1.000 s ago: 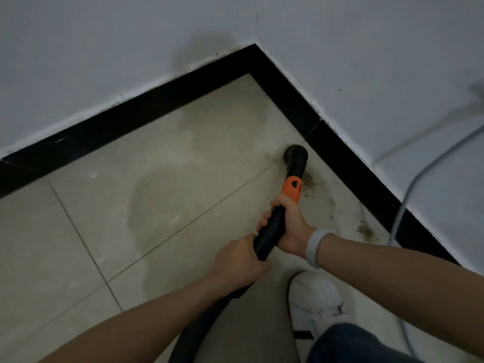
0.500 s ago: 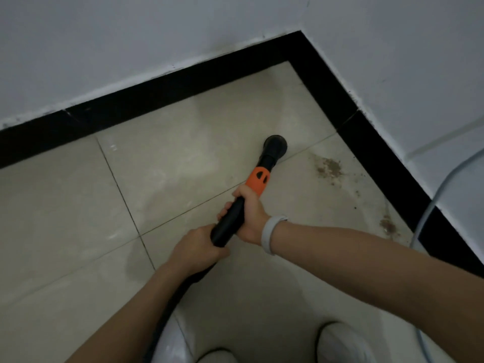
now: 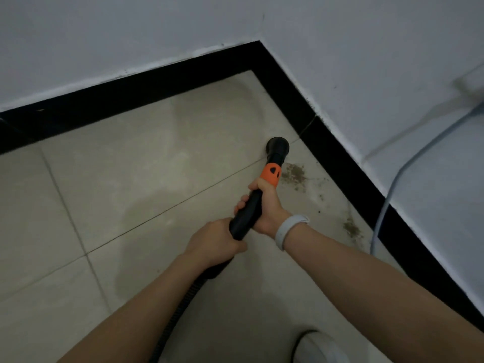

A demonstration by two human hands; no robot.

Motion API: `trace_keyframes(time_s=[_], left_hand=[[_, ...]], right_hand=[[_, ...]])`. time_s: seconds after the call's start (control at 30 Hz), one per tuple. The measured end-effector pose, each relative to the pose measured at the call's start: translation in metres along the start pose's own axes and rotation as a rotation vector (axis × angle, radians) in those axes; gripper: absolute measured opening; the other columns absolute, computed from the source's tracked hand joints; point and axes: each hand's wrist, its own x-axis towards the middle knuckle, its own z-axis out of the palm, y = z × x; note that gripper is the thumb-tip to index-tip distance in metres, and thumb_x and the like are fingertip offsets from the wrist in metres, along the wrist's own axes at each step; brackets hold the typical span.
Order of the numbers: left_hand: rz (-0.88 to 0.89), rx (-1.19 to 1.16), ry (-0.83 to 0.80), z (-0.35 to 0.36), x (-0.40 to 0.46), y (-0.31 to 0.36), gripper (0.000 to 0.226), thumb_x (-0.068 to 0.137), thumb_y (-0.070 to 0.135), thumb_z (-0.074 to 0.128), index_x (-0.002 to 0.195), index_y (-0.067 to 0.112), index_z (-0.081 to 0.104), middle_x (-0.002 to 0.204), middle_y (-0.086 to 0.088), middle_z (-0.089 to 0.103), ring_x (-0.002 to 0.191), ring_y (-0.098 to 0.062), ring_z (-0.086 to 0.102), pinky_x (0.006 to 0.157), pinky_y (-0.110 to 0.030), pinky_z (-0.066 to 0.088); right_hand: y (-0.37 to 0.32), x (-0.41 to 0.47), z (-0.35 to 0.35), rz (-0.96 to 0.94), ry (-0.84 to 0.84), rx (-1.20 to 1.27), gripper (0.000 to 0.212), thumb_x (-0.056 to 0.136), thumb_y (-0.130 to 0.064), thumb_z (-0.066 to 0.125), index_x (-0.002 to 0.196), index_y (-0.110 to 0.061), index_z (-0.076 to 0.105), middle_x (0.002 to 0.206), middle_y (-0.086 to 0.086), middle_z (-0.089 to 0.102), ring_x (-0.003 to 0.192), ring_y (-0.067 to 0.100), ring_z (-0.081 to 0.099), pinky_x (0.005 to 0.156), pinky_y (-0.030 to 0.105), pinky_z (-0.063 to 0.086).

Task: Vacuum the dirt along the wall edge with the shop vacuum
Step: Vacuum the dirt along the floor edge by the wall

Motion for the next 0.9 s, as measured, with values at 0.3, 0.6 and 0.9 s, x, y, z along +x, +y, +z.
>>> trace_keyframes(time_s=[0.3, 0.6, 0.9], left_hand=[[0.022, 0.085, 0.012, -0.028, 0.066, 0.035, 0.023, 0.074, 0.033, 0.066, 0.09, 0.025, 0.051, 0.09, -0.002, 0.061, 0.085, -0.022, 0.062, 0.072, -0.03, 0.049], [-0.031, 0.023, 0.154, -0.04, 0.043, -0.001, 0.017, 0.075, 0.031, 0.065, 0.081, 0.024, 0.049, 0.082, 0.0, 0.06, 0.074, -0.021, 0.058, 0.057, -0.026, 0.04], [-0.031, 0.087, 0.067, -0.007, -0.03, -0.048, 0.018, 0.072, 0.031, 0.065, 0.083, 0.028, 0.051, 0.084, 0.0, 0.063, 0.077, -0.021, 0.061, 0.058, -0.025, 0.04]], right_hand=[[-0.059, 0.035, 0.003, -0.067, -0.037, 0.066, 0.02, 0.079, -0.014, 0.049, 0.061, -0.014, 0.038, 0.045, 0.002, 0.042, 0.037, 0.017, 0.041, 0.047, 0.023, 0.042], [-0.035, 0.036, 0.045, -0.009, -0.127, 0.02, 0.023, 0.079, -0.014, 0.047, 0.058, -0.013, 0.038, 0.043, 0.001, 0.042, 0.035, 0.016, 0.041, 0.047, 0.02, 0.042], [0.052, -0.006, 0.028, 0.013, -0.04, 0.122, 0.021, 0.081, -0.013, 0.047, 0.062, -0.015, 0.04, 0.042, 0.002, 0.044, 0.033, 0.016, 0.041, 0.044, 0.02, 0.041]])
